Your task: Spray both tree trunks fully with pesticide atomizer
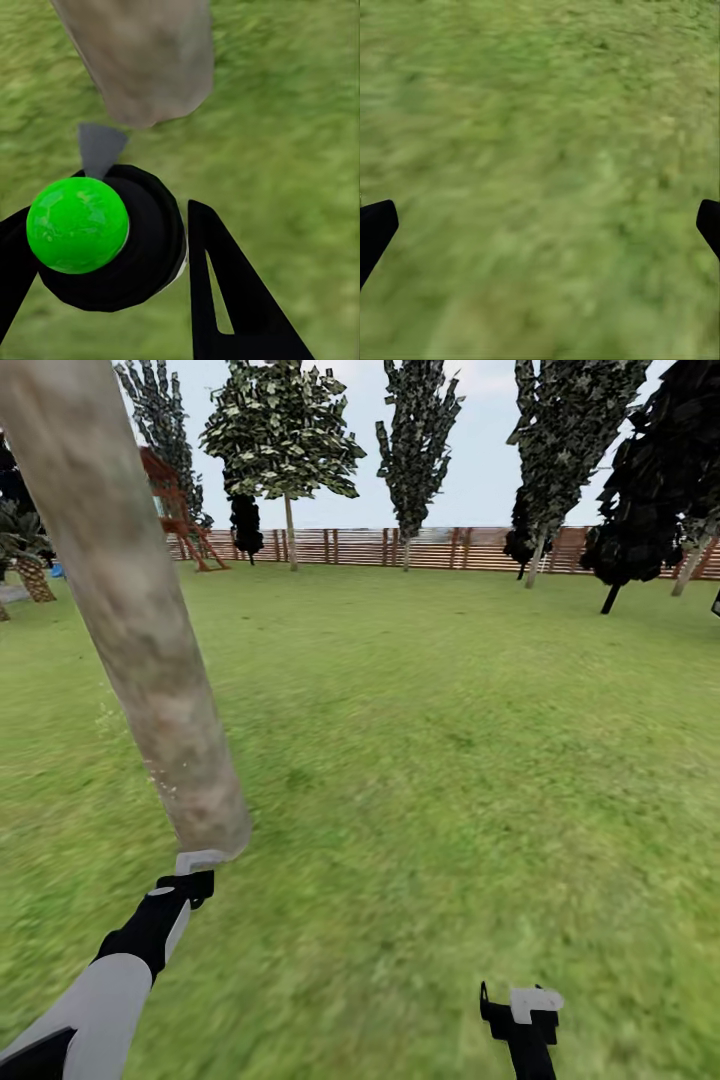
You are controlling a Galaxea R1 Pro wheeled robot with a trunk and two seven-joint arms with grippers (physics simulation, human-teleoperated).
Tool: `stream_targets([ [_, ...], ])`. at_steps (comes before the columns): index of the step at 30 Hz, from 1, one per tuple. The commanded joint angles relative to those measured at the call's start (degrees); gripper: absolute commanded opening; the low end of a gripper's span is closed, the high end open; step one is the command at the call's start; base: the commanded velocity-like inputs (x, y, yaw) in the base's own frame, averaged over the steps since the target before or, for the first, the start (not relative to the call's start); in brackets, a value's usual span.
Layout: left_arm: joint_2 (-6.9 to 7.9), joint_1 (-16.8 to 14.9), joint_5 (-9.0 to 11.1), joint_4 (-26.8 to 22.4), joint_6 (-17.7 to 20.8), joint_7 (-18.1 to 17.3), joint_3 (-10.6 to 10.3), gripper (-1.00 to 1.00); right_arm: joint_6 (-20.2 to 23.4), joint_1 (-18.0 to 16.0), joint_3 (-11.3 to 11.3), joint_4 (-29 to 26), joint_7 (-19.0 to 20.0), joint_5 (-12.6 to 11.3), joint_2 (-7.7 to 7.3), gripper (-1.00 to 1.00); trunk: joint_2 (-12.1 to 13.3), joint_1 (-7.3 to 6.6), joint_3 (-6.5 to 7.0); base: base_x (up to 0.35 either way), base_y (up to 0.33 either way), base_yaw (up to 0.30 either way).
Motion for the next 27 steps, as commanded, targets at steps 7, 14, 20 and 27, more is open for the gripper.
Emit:
stream_targets([
  [7,-0.05,-0.1,-0.3,-0.1,0.2,0.0,0.2,-1.00,-0.1,0.0,-0.4,0.0,-0.2,0.6,0.01,1.00,0.0,0.01,-0.05,0.239,-0.188,0.278],
  [14,-0.05,-0.1,-0.3,-0.1,0.2,0.0,0.2,-1.00,-0.1,0.0,-0.4,0.0,-0.2,0.6,0.01,1.00,0.0,0.01,-0.05,0.240,-0.186,0.278],
  [20,-0.05,-0.1,-0.3,-0.1,0.2,0.0,0.2,-1.00,-0.1,0.0,-0.4,0.0,-0.1,0.6,0.01,1.00,0.0,0.01,-0.05,0.235,-0.189,0.263],
  [27,-0.05,-0.1,-0.3,-0.1,0.2,0.0,0.2,-1.00,-0.1,0.0,-0.4,0.0,-0.1,0.6,0.01,1.00,0.0,0.01,-0.05,0.190,-0.213,0.031],
])
